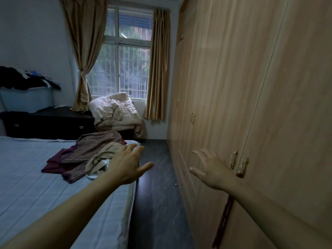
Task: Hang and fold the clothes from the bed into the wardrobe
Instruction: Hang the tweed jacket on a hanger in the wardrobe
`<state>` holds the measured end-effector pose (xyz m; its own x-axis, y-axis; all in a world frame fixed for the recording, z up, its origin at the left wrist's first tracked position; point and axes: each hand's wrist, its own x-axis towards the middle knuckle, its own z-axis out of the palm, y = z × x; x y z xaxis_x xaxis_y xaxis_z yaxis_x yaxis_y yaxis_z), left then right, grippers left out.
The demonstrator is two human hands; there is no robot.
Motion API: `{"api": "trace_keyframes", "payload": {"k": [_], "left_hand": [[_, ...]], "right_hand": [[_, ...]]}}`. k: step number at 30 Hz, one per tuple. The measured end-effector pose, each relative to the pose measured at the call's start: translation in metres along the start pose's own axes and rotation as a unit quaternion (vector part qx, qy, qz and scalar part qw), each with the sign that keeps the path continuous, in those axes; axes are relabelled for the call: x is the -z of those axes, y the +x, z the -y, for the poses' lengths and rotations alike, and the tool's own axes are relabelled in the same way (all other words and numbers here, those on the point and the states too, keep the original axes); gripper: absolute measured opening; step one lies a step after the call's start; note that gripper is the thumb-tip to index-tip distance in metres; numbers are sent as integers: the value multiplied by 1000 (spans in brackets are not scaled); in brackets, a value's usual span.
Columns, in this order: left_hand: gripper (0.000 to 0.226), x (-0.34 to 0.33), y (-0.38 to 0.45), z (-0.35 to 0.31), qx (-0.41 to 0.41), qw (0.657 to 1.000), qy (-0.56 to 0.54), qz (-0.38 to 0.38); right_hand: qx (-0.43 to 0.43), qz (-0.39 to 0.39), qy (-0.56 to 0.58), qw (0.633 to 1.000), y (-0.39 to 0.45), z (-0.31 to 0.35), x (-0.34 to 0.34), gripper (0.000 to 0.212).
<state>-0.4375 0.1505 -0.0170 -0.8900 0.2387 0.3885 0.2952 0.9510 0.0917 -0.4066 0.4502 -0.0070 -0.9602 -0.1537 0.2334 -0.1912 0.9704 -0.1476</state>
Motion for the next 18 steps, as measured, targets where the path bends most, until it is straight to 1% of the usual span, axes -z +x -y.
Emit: {"api": "trace_keyframes", "payload": {"k": [5, 8, 14, 16, 18], "left_hand": [[87, -38, 58, 14, 6, 1000, -8, 8], [89, -65, 99, 22, 22, 999, -24, 23], [79, -108, 189, 29, 50, 998, -3, 30], [78, -116, 222, 31, 66, 997, -3, 49], [76, -124, 252, 34, 75, 996, 6, 43]], "right_hand": [[16, -17, 28, 999, 80, -24, -16, 75], [21, -14, 54, 998, 134, -41, -32, 74], [63, -15, 82, 995, 240, -77, -67, 73], [64, -10, 92, 994, 273, -92, -70, 72], [65, -25, 114, 991, 304, -107, -71, 69]]}}
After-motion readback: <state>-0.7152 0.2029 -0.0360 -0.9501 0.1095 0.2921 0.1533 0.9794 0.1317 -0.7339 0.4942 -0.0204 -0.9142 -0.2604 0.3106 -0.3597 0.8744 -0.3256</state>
